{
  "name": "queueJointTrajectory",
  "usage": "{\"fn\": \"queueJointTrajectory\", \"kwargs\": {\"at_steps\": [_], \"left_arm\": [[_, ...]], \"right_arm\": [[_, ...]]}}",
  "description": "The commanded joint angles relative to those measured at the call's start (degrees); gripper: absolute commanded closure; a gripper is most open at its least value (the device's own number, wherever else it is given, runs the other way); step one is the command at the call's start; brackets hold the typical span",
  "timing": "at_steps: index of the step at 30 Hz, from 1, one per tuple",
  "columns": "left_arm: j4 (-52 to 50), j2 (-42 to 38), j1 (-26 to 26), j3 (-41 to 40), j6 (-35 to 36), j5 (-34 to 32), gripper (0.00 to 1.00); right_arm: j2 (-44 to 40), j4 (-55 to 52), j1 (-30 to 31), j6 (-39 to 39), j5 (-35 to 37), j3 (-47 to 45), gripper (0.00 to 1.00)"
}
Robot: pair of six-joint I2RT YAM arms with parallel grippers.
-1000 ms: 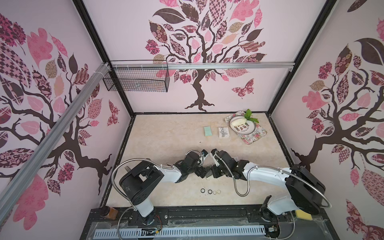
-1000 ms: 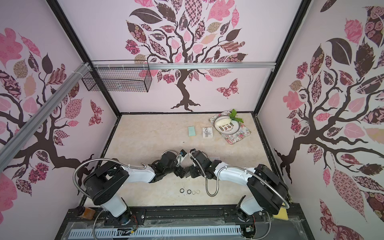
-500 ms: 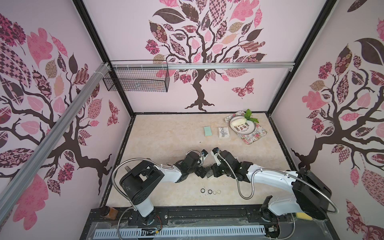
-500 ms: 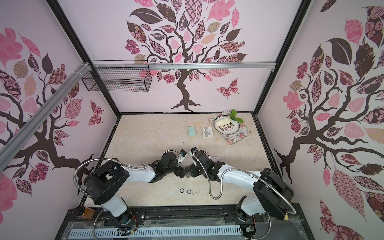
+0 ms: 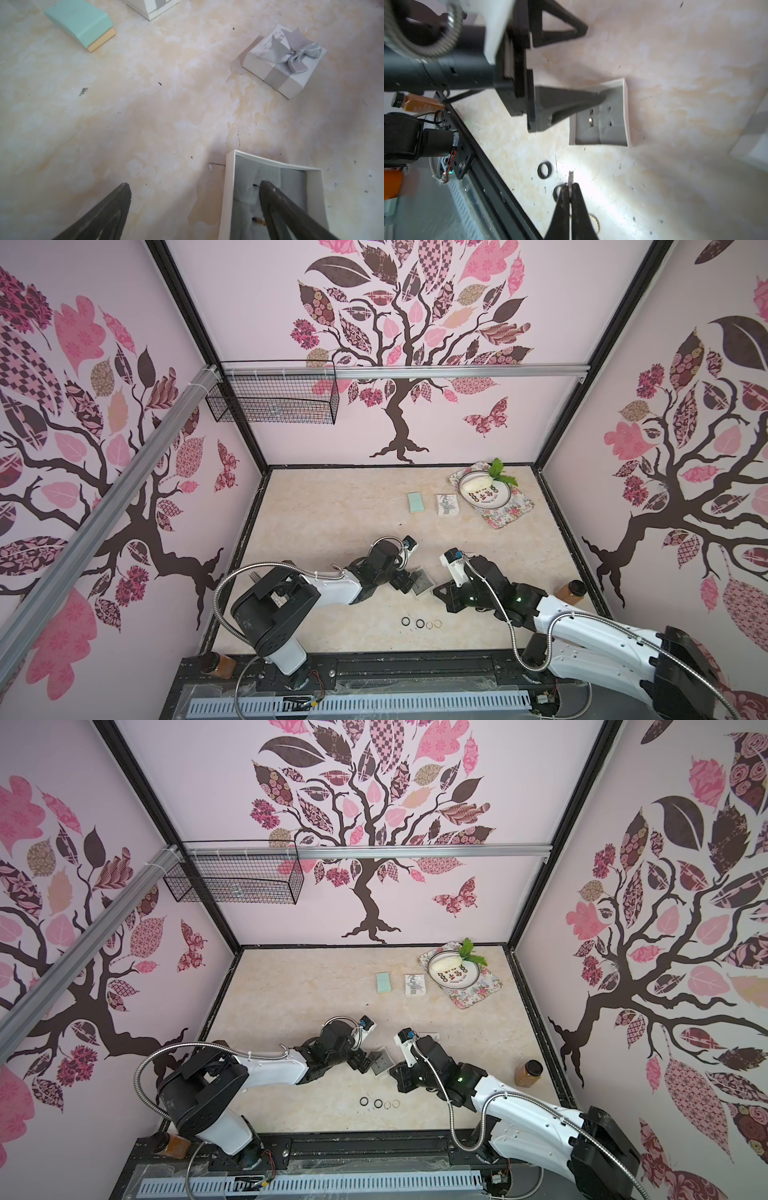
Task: Take the rings out of the lift-off lid box
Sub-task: Take out the ring from the jewelry box, then place the ring at the center of the board.
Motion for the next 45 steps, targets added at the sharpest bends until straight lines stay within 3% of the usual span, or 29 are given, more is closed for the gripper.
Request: {"fn": "queueJointTrajectory", "kwargs": {"at_steps": [1,5,12,22,31,39,42,45], "left_arm": [[-0.88,-3.78,-0.01,2.1,1.69,-1.4,0.02],[-1.4,-6.83,0.33,0.73,1.82,-1.66,0.02],[-1.59,-9.62,0.69,-2.58,1.08,-2.2,0.02],[-1.15,-10.91,0.69,-4.23,0.85,-2.11,0.02],[-0.97,-11.4,0.77,-4.75,0.93,-1.96,0.02],[-1.32,-12.88,0.78,-5.63,1.02,-2.45,0.02],[-1.58,-13.77,0.78,-6.06,1.17,-2.83,0.02],[-2.11,-14.12,0.76,-6.23,1.29,-3.16,0.02]], "right_arm": [[-0.09,3.33,0.26,6.69,-6.61,-3.16,1.0],[5.35,9.72,0.22,8.53,-10.54,-4.36,1.0],[14.27,16.26,0.22,8.9,-11.44,-2.89,1.0],[18.37,18.5,0.22,9.45,-10.1,-3.57,0.96],[17.77,15.29,0.25,8.33,-7.1,-3.14,0.81],[14.28,6.46,0.22,4.74,-3.29,0.9,0.78],[11.69,0.38,0.2,1.57,-1.33,4.33,0.7],[10.33,-5.55,0.22,-2.6,1.27,8.64,0.55]]}}
